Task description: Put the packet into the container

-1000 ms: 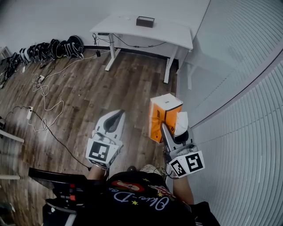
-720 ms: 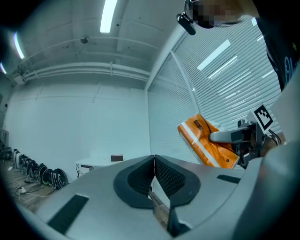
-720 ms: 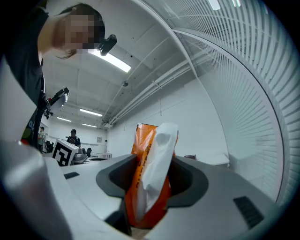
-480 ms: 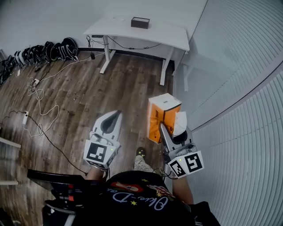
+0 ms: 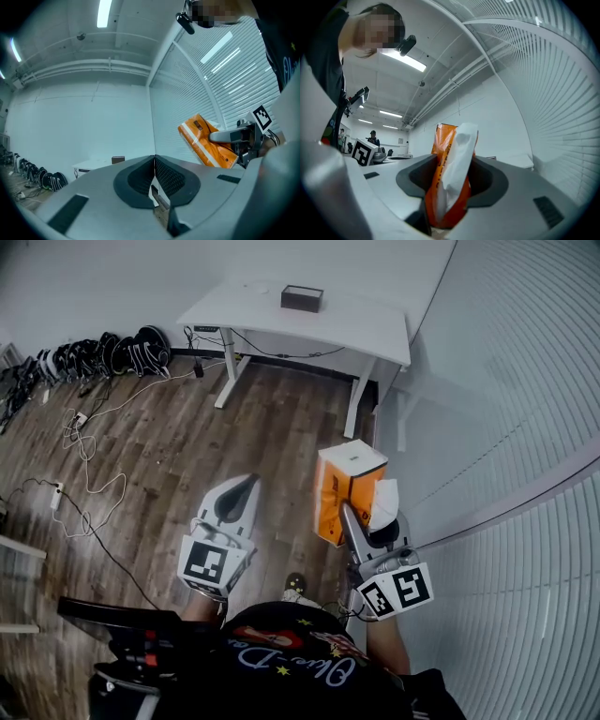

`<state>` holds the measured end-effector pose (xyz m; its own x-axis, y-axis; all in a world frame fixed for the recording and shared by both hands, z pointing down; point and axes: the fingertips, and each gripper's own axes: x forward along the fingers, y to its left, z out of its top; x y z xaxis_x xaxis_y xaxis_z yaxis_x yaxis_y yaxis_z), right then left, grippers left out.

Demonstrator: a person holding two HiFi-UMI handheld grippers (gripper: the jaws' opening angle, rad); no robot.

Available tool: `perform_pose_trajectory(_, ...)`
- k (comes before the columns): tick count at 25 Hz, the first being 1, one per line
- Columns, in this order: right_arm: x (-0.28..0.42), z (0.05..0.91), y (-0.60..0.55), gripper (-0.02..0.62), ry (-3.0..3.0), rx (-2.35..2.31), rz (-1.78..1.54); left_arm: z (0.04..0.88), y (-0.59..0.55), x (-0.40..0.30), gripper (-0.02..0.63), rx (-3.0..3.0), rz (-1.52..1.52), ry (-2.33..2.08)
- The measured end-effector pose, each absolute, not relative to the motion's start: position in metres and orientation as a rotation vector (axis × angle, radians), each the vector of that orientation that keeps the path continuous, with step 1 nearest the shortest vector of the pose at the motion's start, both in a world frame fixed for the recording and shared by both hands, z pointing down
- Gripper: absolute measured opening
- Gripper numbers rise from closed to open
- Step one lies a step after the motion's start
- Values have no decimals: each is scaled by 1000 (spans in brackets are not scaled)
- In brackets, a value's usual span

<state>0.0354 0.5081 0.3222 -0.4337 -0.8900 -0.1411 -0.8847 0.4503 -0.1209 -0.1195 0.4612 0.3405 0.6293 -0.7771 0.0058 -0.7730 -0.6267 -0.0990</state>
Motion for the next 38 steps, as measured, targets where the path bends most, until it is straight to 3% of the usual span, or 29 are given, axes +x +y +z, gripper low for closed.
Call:
perform_pose_trajectory(4, 83, 309, 430, 198, 2536, -1539, -59, 322, 387, -72, 9, -2744, -85, 1340)
perform_pose_trajectory(29, 89, 355, 412, 198, 2578, -1492, 0, 366, 372, -57, 9, -2702, -47, 1344)
perform_pose_trajectory(38, 90, 342, 290, 198, 2575, -1513, -28, 354, 249, -67, 9, -2709, -61, 1361)
